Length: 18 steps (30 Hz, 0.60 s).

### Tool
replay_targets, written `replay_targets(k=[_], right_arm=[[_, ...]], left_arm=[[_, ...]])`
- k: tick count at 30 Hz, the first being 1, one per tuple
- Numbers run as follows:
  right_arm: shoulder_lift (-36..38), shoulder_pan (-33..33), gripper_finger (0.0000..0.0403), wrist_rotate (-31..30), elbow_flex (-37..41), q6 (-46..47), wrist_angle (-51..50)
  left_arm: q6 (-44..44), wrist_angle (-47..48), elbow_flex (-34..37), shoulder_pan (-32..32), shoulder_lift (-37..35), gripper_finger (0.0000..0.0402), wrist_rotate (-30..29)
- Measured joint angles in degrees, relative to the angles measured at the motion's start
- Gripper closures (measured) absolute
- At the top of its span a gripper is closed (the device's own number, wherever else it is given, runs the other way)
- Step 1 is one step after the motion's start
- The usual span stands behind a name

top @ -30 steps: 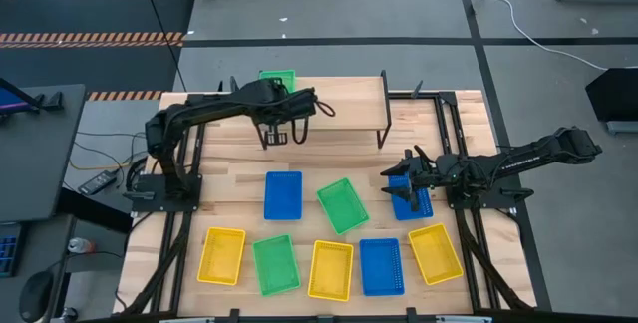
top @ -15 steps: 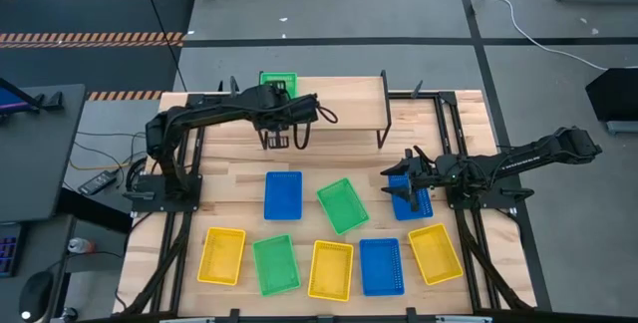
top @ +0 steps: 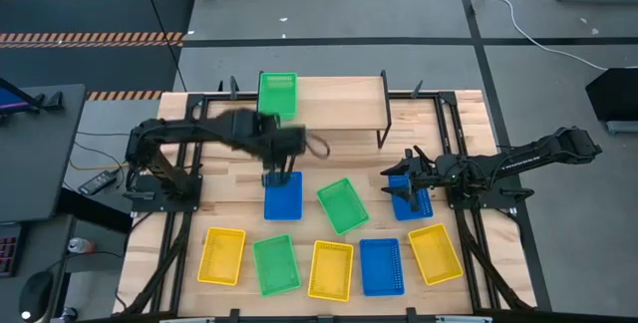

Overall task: Stack baskets on shelf by color
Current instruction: Put the top left blue bin on the shelf

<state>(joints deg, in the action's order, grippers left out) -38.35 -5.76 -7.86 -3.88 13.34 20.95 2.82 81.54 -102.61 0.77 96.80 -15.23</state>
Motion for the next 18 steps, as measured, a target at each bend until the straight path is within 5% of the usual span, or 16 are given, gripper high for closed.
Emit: replay_targets(k=[11, 18], right_arm=[[-0.34, -0.01, 0.0149, 0.20, 0.02, 0.17, 0.37], [-0.54, 0.00, 0.0149, 0.39, 0.02, 0.04, 0.43]], left_arm=[[9.21, -13.73, 16.87, 14.97, 1.47, 0.0285, 8.06], [14.59, -21.63, 25.06, 18.89, 1.46, 0.0283, 7.16]])
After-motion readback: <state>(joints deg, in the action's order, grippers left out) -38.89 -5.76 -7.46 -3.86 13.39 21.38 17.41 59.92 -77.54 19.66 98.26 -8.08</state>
